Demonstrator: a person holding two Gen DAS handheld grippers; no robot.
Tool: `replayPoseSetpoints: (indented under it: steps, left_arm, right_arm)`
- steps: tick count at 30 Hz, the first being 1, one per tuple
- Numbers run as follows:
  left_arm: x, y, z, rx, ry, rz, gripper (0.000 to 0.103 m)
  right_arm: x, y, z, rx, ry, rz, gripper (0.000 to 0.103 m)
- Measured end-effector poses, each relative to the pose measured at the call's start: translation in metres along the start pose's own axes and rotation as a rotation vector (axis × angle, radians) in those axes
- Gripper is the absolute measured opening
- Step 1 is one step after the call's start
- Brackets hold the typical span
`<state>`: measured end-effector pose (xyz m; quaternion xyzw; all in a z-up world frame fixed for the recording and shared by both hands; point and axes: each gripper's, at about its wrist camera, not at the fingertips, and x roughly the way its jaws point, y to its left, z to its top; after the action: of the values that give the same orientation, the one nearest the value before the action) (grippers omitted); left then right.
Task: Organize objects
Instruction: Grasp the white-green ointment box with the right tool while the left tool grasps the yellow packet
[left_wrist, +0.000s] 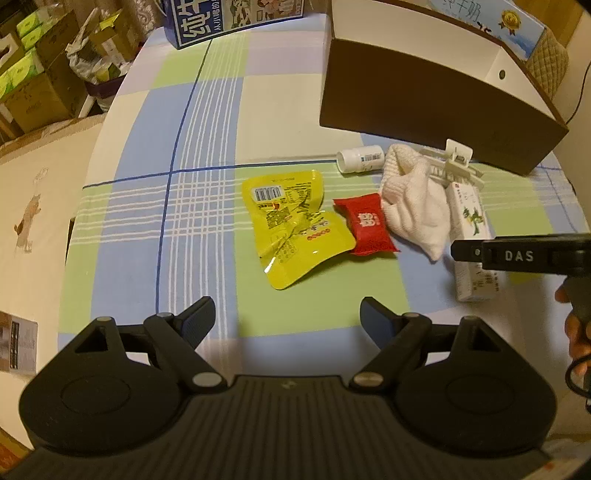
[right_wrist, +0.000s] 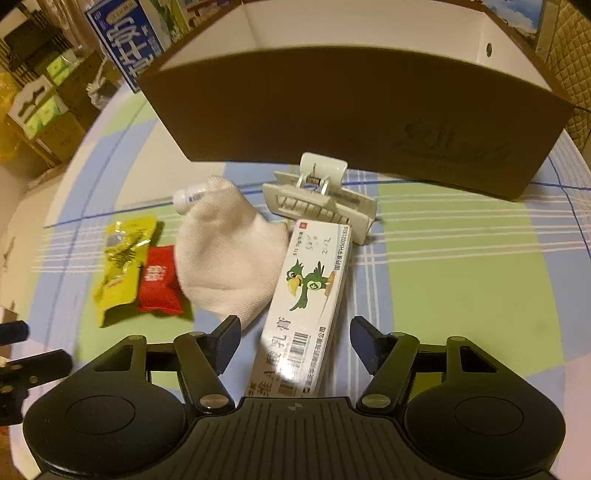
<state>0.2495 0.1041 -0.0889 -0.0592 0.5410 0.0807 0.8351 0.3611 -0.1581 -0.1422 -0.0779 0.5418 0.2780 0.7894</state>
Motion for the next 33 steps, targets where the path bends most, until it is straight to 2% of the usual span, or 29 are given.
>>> replayPoseSetpoints:
  steps: [5,7,9,11,19,25,29,33]
  left_arm:
    - [0.011,-0.003,-0.002,0.065,-0.023,0.017,0.083]
    - [0.016,-0.006,-0.003,0.096,-0.031,0.019,0.083]
    - [0.021,-0.01,-0.004,0.129,-0.047,0.027,0.083]
    - [0.027,-0.016,-0.004,0.172,-0.063,0.039,0.082]
    - [0.049,-0.038,-0.004,0.383,-0.154,0.122,0.078]
    - [0.068,-0.045,-0.001,0.502,-0.2,0.18,0.074]
    - [0.074,-0.043,0.005,0.52,-0.243,0.166,0.069]
    - [0.08,-0.039,0.012,0.517,-0.265,0.122,0.057]
  right_arm:
    - [0.01,0.003,-0.002,-0.03,-0.017,-0.042,0.058]
    - [0.011,0.006,-0.004,-0.059,-0.029,-0.065,0.052]
    - [0.01,0.006,-0.006,-0.078,-0.045,-0.083,0.039]
    - [0.008,0.004,-0.01,-0.089,-0.055,-0.109,0.036]
    - [-0.007,-0.028,-0.027,-0.016,-0.073,-0.145,0.036]
    - [-0.017,-0.048,-0.033,0.065,-0.083,-0.164,0.036]
    - [-0.019,-0.05,-0.034,0.073,-0.091,-0.174,0.036]
    - [-0.022,-0.047,-0.035,0.071,-0.092,-0.184,0.036]
